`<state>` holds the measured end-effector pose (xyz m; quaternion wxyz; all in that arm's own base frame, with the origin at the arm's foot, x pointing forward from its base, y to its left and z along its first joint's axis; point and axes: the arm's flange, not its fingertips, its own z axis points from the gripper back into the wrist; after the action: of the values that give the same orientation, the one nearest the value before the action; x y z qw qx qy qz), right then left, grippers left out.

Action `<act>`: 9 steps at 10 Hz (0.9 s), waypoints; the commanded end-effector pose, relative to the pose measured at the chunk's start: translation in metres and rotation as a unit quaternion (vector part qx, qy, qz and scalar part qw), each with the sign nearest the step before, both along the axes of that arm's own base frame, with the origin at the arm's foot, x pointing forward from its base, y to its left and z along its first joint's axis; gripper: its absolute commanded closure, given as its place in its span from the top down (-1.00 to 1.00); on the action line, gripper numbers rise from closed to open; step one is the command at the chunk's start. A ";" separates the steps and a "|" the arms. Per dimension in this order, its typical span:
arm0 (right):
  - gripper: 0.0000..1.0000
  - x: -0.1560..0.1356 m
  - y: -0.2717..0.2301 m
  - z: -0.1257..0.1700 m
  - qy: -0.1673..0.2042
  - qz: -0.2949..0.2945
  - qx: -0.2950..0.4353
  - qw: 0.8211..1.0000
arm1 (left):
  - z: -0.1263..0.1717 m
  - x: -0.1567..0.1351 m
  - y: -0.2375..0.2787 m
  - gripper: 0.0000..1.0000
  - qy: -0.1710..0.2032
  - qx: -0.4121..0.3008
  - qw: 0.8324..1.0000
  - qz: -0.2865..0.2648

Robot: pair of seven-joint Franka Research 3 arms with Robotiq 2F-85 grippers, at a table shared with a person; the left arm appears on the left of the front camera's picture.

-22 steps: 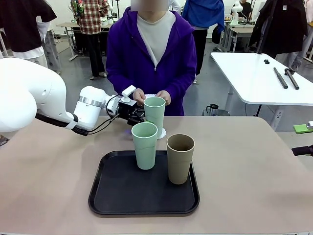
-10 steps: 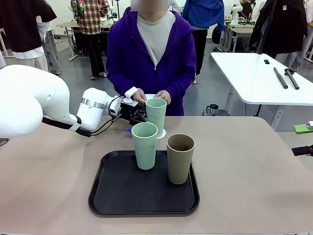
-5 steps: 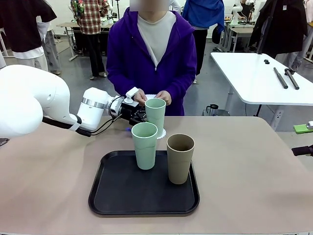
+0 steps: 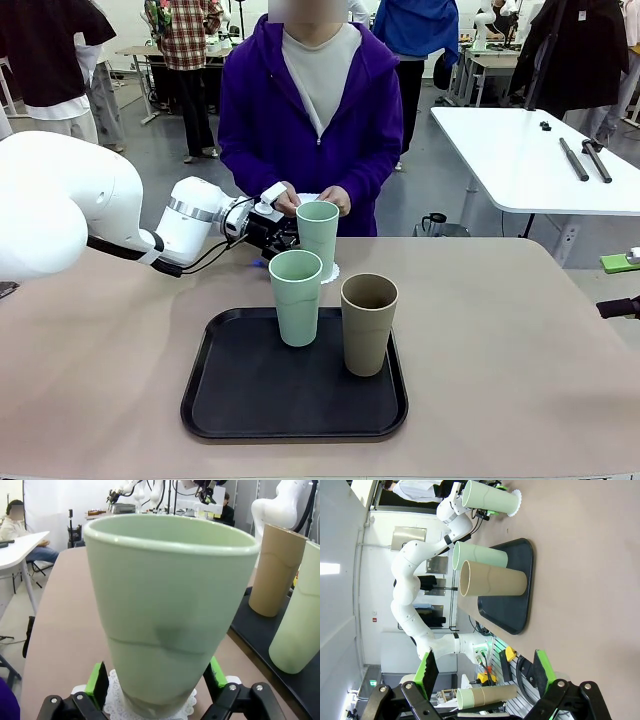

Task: Place coasters on the table and set cups on them.
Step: Pick up one Reusable plastic cup and place it on a coaster set by the human.

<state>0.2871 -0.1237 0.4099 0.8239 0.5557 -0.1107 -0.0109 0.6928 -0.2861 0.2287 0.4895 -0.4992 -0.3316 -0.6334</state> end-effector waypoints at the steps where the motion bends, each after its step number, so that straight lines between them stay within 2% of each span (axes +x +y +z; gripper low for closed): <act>1: 1.00 0.003 0.000 0.000 -0.007 -0.002 0.011 1.000 | 0.012 -0.002 0.002 1.00 0.001 0.027 1.000 0.004; 7: 1.00 0.003 0.000 0.000 -0.007 -0.002 0.011 1.000 | 0.035 -0.015 0.034 1.00 -0.013 0.106 0.994 0.019; 9: 1.00 0.003 0.000 0.000 -0.007 -0.002 0.011 1.000 | 0.057 -0.033 0.048 1.00 -0.015 0.159 0.987 0.024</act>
<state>0.2871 -0.1237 0.4098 0.8239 0.5557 -0.1106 -0.0110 0.6853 -0.2473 0.2687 0.5474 -0.4199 -0.2731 -0.6704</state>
